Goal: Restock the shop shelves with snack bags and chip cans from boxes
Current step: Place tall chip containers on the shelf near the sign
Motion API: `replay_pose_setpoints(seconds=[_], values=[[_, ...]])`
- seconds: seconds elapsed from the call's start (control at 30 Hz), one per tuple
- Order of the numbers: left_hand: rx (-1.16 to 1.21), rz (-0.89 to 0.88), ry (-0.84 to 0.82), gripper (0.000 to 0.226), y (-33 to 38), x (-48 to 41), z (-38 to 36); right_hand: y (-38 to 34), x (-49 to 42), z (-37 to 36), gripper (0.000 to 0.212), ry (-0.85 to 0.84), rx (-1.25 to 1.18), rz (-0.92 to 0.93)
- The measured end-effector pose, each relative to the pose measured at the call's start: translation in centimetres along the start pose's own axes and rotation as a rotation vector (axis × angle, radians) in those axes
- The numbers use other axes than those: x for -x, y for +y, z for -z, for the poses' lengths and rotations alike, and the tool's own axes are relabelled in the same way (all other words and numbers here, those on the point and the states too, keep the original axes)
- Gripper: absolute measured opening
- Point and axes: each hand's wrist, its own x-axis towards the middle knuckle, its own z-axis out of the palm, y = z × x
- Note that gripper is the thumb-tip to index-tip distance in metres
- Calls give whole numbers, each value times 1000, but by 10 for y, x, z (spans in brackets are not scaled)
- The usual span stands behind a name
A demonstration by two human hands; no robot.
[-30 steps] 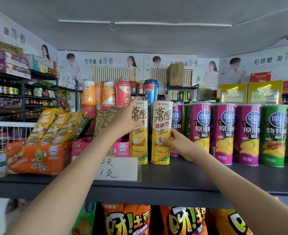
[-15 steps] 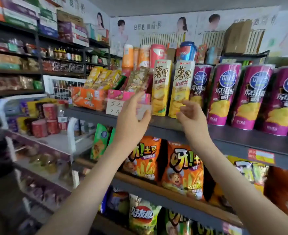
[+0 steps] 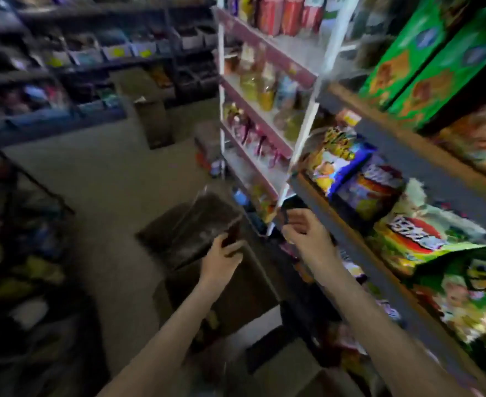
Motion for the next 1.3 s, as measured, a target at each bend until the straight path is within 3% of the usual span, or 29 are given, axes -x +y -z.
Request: replay_pose_setpoints(seconds=[0.17, 0.33, 0.6, 0.8, 0.93, 1.1, 1.3], values=[[-30, 367, 80, 62, -131, -53, 34, 90, -44, -111, 25, -215, 56, -273], [-6, 502, 103, 73, -233, -112, 45, 182, -82, -195, 32, -265, 153, -460], [-64, 734, 134, 75, -394, -221, -17, 386, -130, -313, 49, -412, 325, -599], [38, 902, 213, 97, -532, -299, -74, 539, -157, -392, 61, -550, 480, -598], [28, 926, 202, 110, -598, -330, -99, 612, -173, -436, 67, -659, 504, -620], [-45, 908, 240, 121, -620, -344, -123, 652, -187, -466, 73, -657, 225, -790], [205, 763, 246, 90, -634, -350, -121, 671, -191, -459, 67, -657, 111, -920]])
